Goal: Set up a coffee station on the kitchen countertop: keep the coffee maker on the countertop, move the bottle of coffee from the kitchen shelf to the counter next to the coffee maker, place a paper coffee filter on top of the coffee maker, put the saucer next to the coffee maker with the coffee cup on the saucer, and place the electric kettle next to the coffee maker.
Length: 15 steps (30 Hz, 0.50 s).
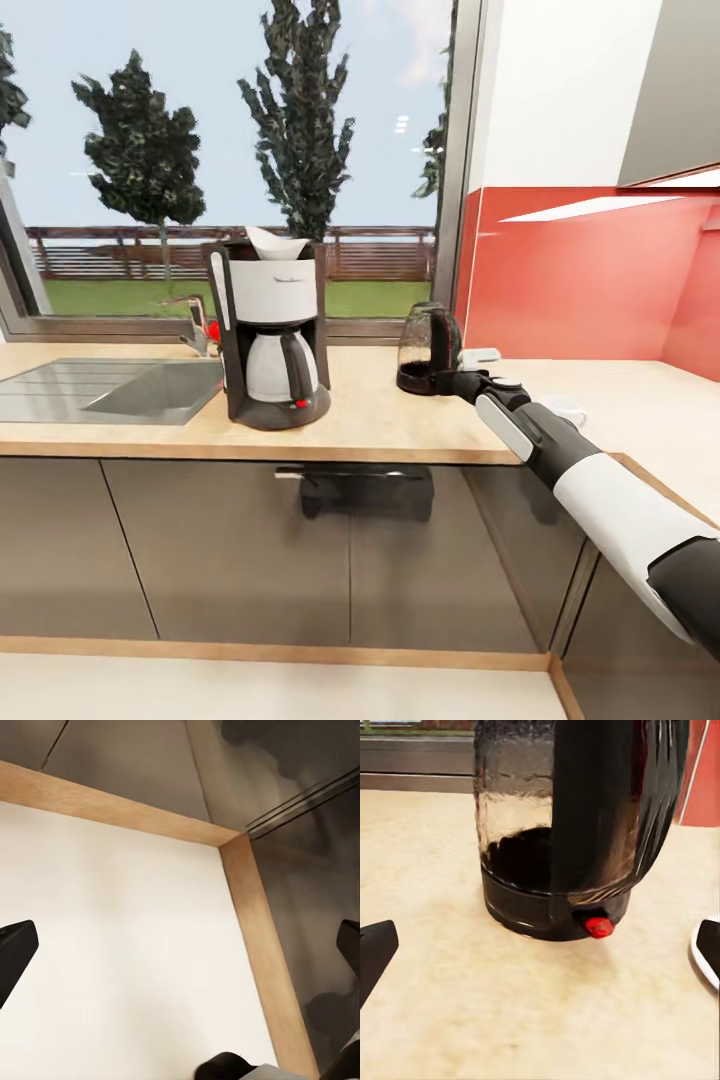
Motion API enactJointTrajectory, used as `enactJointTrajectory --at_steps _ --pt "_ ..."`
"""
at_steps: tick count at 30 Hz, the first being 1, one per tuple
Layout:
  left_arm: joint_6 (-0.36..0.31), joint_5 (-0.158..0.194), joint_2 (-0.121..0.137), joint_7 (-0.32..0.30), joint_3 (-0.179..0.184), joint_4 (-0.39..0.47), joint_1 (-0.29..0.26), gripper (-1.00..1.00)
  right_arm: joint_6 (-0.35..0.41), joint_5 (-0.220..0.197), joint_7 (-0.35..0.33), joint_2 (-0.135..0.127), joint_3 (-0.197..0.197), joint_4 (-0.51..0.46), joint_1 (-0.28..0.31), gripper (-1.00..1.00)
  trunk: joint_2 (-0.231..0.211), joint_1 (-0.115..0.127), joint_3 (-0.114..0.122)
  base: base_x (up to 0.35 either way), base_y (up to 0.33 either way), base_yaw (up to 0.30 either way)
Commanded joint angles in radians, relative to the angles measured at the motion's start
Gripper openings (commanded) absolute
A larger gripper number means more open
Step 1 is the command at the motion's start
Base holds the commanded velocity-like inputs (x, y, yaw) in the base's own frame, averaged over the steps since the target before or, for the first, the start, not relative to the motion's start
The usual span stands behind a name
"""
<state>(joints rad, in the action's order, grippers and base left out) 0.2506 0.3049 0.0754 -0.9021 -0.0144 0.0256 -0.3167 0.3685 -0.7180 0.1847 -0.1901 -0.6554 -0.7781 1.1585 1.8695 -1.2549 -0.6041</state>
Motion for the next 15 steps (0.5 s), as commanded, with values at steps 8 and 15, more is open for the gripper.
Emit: enactJointTrajectory --at_steps 8,15 --pt "0.004 0.0 0.0 -0.003 0.0 -0.001 -0.001 1.0 0.003 -0.009 0.01 -0.003 -0.003 -0.003 0.001 1.0 0.001 0.0 -0.001 0.04 -0.066 0.0" --pt "0.004 0.0 0.001 -0.003 -0.001 -0.001 -0.001 1.0 0.002 -0.01 0.01 0.0 -0.005 -0.004 0.001 1.0 0.001 0.0 -0.001 0.025 -0.068 0.0"
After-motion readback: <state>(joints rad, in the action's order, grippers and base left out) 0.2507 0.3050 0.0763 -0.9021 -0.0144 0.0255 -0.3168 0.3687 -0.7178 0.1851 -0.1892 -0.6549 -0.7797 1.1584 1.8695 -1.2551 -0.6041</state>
